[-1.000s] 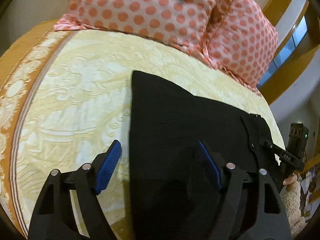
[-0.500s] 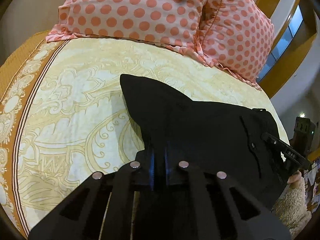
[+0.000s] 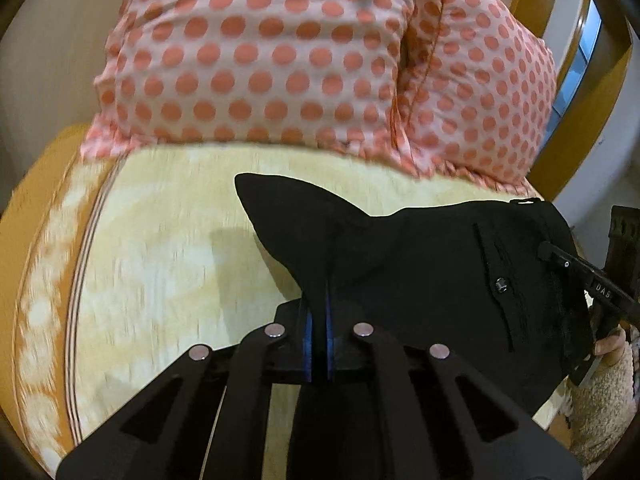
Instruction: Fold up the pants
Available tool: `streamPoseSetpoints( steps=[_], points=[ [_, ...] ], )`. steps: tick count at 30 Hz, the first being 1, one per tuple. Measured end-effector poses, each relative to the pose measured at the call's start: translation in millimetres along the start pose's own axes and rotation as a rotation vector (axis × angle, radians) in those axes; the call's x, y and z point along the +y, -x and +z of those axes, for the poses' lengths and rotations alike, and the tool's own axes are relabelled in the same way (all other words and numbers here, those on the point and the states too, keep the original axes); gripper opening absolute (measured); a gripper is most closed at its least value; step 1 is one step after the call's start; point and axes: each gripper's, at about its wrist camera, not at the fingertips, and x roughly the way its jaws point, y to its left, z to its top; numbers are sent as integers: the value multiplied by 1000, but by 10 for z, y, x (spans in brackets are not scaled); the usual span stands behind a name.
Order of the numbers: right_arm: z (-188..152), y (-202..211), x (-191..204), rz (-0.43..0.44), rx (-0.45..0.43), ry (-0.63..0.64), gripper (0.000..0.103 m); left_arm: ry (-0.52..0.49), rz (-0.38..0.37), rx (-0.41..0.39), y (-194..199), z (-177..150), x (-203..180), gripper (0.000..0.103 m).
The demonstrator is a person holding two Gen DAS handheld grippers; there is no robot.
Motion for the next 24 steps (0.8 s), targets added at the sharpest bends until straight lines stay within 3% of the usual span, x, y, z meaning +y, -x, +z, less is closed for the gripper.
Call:
streamPoseSetpoints(
  steps=[7, 12, 15, 17, 19, 20, 22, 23, 24],
  points=[
    [517, -377, -375, -69, -130, -45, 18, -41, 82, -98, -397, 742, -31, 5],
    [444, -918, -724, -167, 37, -126, 18, -38, 136, 12, -1018, 804, 77, 6],
    [372, -1018, -808, -197, 72, -170, 20, -14, 162, 66, -1302, 702, 131, 13],
    [369, -1014, -771, -254, 92, -151, 27, -35, 201, 41, -1316, 673, 88, 17],
    [364, -962, -718, -342, 105, -116, 48, -61, 232, 22, -1236, 668, 38, 24],
    [357, -856, -658, -411, 80, -90, 52, -70, 248, 1, -1157, 658, 12, 32],
    [331, -627, -506, -499, -14, -50, 55, -91, 292, -82, -871, 593, -75, 60],
    [300, -452, -372, -508, -80, -18, 57, -96, 305, -144, -667, 523, -142, 82],
    [265, -348, -252, -476, -112, 11, 62, -98, 296, -180, -538, 461, -196, 93]
  ],
)
